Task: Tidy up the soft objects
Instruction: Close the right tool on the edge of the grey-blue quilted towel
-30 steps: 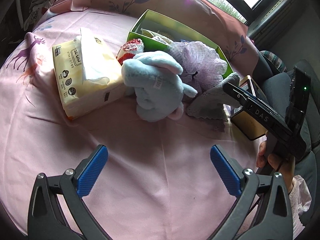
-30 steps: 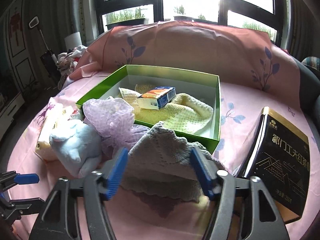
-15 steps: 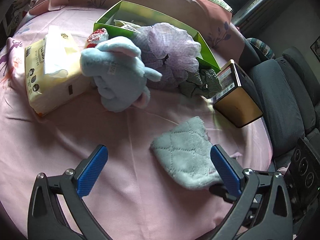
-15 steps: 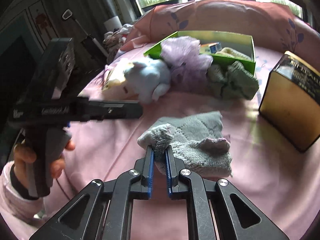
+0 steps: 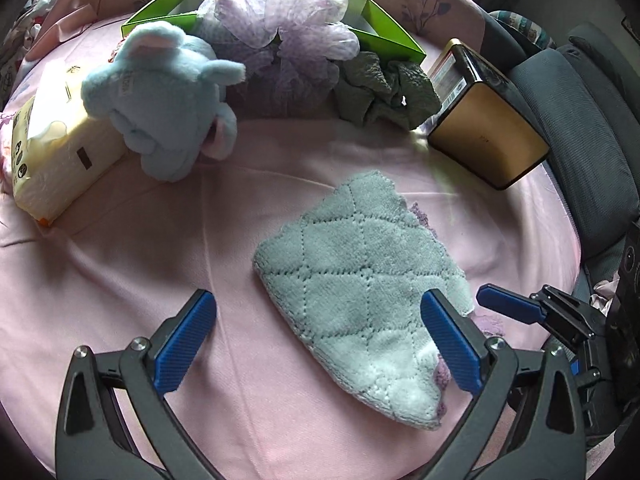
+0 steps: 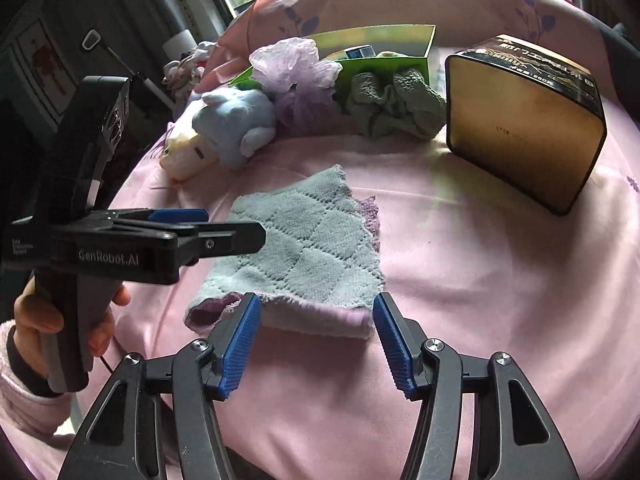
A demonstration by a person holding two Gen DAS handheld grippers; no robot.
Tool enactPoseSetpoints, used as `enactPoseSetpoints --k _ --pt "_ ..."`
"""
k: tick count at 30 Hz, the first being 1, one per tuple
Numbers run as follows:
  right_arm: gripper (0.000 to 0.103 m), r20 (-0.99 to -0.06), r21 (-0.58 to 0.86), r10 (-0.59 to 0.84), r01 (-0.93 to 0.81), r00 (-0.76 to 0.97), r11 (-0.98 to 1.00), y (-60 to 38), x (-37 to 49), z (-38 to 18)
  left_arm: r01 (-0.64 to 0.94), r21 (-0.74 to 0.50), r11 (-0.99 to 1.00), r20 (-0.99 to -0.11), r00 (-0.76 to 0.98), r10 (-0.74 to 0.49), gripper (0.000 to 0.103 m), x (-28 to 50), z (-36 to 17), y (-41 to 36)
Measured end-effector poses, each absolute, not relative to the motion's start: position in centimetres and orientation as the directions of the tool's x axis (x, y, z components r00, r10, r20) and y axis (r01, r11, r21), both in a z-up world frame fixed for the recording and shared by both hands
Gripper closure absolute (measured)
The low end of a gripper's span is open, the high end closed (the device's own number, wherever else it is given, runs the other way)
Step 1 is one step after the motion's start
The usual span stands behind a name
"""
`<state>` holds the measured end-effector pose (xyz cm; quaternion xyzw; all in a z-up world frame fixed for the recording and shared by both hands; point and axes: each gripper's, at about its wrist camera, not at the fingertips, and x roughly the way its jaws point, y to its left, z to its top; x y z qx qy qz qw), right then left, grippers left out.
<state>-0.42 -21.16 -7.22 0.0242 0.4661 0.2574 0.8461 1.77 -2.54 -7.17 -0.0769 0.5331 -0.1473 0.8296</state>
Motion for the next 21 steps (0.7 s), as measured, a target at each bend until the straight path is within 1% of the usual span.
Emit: enactPoseSetpoints --k 4,6,8,9,12,14,15,16,17,18,20,21 --pt "0.044 -0.777 0.298 0.461 -0.395 0.43 0.869 -21.4 0.3 -7.9 0.168 -0.288 0.943 -0.861 0.386 -0.332 0.003 1.6 -7.4 -2.8" --pt "0.044 -0.77 0.312 0.472 -0.392 0.43 0.866 -21.3 0.4 -8.2 0.181 -0.294 0.939 -0.859 0.382 -0.342 0.008 1.6 -7.4 -3.2" --pt "0.044 -0.761 0.319 0.481 -0.395 0.435 0.861 -21.4 0.3 -8.1 0.191 -0.313 0.93 -0.853 0.373 -0.364 0.019 1.5 -7.4 -3.6" --pt "0.044 -0.758 0.32 0.483 -0.396 0.437 0.86 -21.4 0.3 -8.1 0.195 -0.316 0.928 -0.852 0.372 -0.369 0.022 1.4 -7.4 -4.2" --pt "0.044 -0.754 0.313 0.483 -0.402 0.445 0.86 -21.3 0.0 -8.2 0.194 -0.314 0.929 -0.847 0.384 -0.367 0.036 1.3 -7.3 -4.5" --pt "0.044 -0.754 0.296 0.475 -0.412 0.453 0.862 -21.1 -0.2 -8.1 0.173 -0.331 0.928 -0.841 0.391 -0.373 0.054 1.3 -7.3 -4.1" --pt "0.044 -0.753 0.291 0.474 -0.415 0.457 0.862 -21.2 -0.3 -8.1 0.164 -0.34 0.926 -0.839 0.393 -0.378 0.059 1.4 -7.3 -3.8" --pt "0.044 -0.749 0.291 0.477 -0.418 0.46 0.861 -21.2 -0.4 -8.1 0.157 -0.348 0.924 -0.837 0.393 -0.382 0.067 1.4 -7.4 -3.5" --pt "0.047 -0.746 0.292 0.479 -0.42 0.463 0.859 -21.1 -0.5 -8.1 0.152 -0.351 0.924 -0.837 0.392 -0.383 0.07 1.4 -7.4 -3.3" --pt "0.05 -0.743 0.297 0.484 -0.42 0.462 0.858 -21.1 -0.5 -8.1 0.148 -0.353 0.924 -0.836 0.393 -0.382 0.071 1.4 -7.4 -3.2" --pt "0.063 -0.738 0.306 0.493 -0.422 0.462 0.854 -20.9 -0.5 -8.2 0.139 -0.373 0.917 -0.827 0.398 -0.397 0.084 1.4 -7.3 -2.8" --pt "0.065 -0.74 0.299 0.487 -0.421 0.465 0.856 -20.7 -0.5 -8.2 0.135 -0.388 0.912 -0.822 0.398 -0.408 0.087 1.4 -7.2 -2.6"
